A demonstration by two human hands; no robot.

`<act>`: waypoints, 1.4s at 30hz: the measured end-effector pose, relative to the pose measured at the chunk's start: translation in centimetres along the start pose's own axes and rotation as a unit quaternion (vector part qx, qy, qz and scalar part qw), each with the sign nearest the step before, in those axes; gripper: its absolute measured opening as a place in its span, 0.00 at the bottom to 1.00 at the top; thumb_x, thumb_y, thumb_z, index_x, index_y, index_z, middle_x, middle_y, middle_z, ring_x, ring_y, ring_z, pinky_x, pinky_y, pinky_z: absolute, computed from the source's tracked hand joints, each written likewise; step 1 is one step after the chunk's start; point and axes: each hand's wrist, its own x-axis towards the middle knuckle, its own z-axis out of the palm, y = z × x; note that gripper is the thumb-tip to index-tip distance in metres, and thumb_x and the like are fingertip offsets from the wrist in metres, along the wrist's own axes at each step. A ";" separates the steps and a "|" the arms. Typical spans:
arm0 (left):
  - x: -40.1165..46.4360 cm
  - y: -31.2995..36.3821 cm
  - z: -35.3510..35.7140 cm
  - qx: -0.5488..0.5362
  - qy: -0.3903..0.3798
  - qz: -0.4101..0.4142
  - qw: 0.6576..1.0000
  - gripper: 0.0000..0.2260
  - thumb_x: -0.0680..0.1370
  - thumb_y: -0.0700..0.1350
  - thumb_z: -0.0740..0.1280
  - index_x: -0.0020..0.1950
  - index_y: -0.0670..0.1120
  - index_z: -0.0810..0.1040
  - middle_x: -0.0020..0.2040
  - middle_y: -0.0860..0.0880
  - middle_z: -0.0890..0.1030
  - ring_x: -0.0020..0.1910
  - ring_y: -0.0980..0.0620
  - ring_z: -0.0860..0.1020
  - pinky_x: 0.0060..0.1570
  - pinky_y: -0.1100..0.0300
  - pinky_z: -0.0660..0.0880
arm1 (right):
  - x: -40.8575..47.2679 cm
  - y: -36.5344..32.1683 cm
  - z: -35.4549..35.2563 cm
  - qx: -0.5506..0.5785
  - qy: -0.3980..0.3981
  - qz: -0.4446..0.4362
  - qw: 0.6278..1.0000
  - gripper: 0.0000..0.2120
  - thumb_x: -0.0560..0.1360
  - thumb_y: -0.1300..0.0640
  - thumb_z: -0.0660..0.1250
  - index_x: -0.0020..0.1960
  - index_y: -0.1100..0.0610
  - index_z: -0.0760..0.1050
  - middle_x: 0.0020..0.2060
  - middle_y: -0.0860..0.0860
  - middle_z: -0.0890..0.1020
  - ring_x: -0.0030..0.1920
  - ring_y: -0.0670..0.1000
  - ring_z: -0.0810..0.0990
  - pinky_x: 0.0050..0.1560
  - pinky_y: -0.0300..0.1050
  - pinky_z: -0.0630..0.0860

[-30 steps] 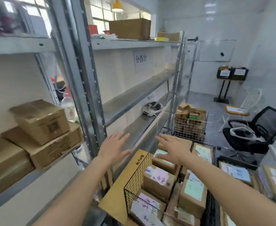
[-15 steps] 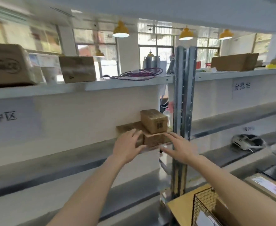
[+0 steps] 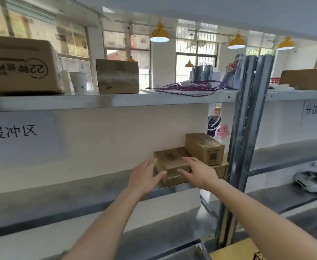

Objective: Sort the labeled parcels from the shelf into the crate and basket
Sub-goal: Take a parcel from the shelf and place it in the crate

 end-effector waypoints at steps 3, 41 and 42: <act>2.6 -0.8 2.4 -0.029 -0.030 -0.004 0.999 0.33 0.82 0.66 0.56 0.81 0.47 0.60 0.79 0.46 0.65 0.77 0.47 0.64 0.72 0.54 0.63 | 3.1 0.5 1.3 -0.001 -0.016 0.027 1.000 0.33 0.80 0.32 0.56 0.80 0.45 0.58 0.78 0.46 0.63 0.69 0.51 0.74 0.60 0.52 0.78; -7.4 2.8 -4.2 -0.586 0.058 -0.167 0.791 0.60 0.53 0.67 0.83 0.79 0.52 0.61 0.68 0.52 0.75 0.66 0.51 0.76 0.68 0.48 0.74 | -7.7 -6.7 -1.4 0.341 0.017 -0.037 0.939 0.27 0.80 0.47 0.67 0.77 0.39 0.63 0.75 0.46 0.68 0.73 0.48 0.68 0.74 0.56 0.69; -7.9 3.2 -4.7 -0.592 0.063 -0.165 0.787 0.59 0.50 0.69 0.83 0.75 0.50 0.68 0.68 0.50 0.77 0.64 0.51 0.78 0.66 0.48 0.76 | -8.6 -7.0 -1.7 0.360 0.007 -0.035 0.932 0.27 0.81 0.47 0.66 0.78 0.39 0.62 0.75 0.46 0.67 0.74 0.48 0.68 0.73 0.55 0.70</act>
